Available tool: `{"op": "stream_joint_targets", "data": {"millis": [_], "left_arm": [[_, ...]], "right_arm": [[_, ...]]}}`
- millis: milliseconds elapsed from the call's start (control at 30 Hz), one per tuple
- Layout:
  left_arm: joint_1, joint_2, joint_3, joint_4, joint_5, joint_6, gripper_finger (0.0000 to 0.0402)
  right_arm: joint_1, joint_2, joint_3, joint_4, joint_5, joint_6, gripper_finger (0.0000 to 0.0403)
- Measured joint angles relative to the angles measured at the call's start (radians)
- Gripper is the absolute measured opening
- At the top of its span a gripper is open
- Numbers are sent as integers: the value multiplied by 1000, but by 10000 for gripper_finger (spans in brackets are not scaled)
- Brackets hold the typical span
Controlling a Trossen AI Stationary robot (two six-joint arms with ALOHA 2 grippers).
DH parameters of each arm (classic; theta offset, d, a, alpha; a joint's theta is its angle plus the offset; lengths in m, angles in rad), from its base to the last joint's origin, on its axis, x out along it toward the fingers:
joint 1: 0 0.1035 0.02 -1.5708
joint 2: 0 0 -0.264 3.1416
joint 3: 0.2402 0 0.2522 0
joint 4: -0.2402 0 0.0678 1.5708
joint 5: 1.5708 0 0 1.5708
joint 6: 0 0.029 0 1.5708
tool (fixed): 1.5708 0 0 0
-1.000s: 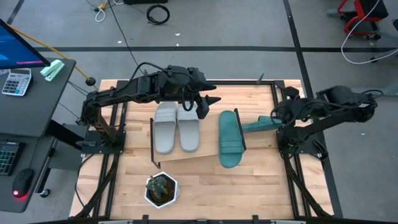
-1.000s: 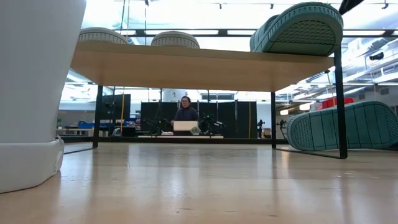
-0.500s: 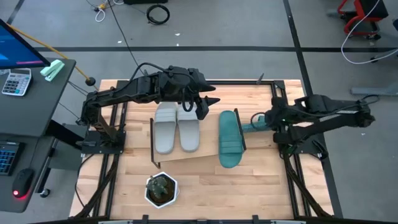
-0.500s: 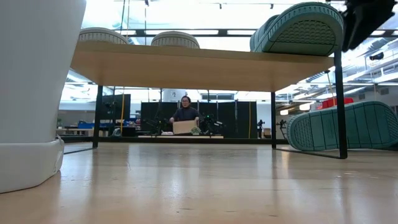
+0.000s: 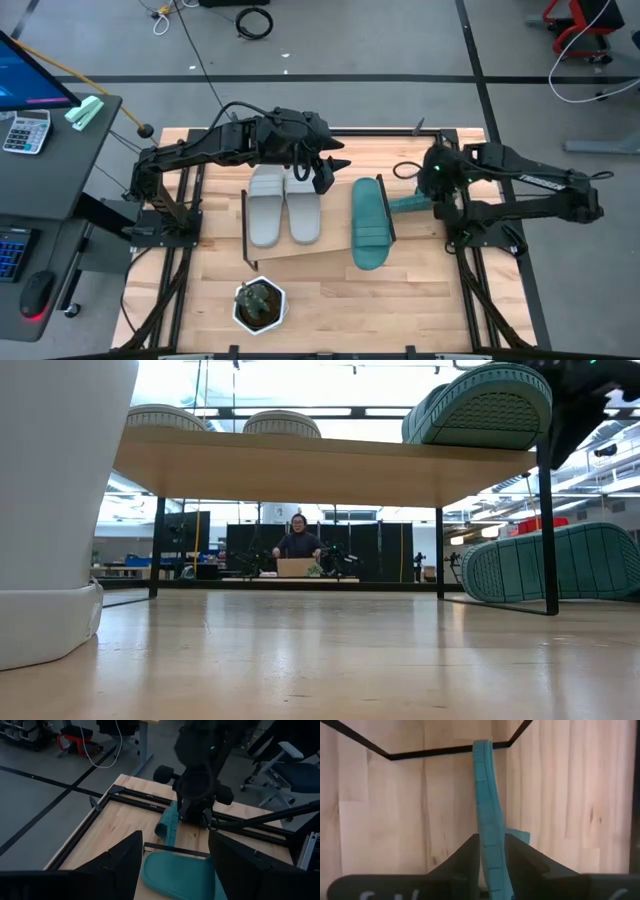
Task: Pick and place slides into the shelf
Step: Put the green slide on the shelf
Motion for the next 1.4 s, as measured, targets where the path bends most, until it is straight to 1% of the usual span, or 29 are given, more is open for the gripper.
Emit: {"op": "stream_joint_targets", "data": {"millis": [200, 367, 433, 533, 800, 967, 1133, 1400], "left_arm": [[11, 0, 0, -7, -1, 0, 229], [12, 0, 0, -30, -1, 0, 229], [12, 0, 0, -52, -1, 0, 228], [11, 0, 0, -74, -1, 0, 228], [11, 0, 0, -74, -1, 14, 228], [11, 0, 0, -74, -1, 15, 229], [11, 0, 0, -74, -1, 15, 229], [11, 0, 0, -85, -1, 16, 228]], "right_arm": [[-105, 101, 0, 26, -59, -125, 96], [-172, 182, 0, 20, -98, -196, 97], [-197, 207, 0, 20, -113, -211, 104], [-226, 237, 0, 11, -117, -222, 129], [-266, 264, 0, -34, -115, -260, 218], [-276, 285, 0, -46, -106, -266, 259], [-276, 312, 0, -43, -97, -266, 285], [-276, 341, -17, -25, -84, -262, 302]]}}
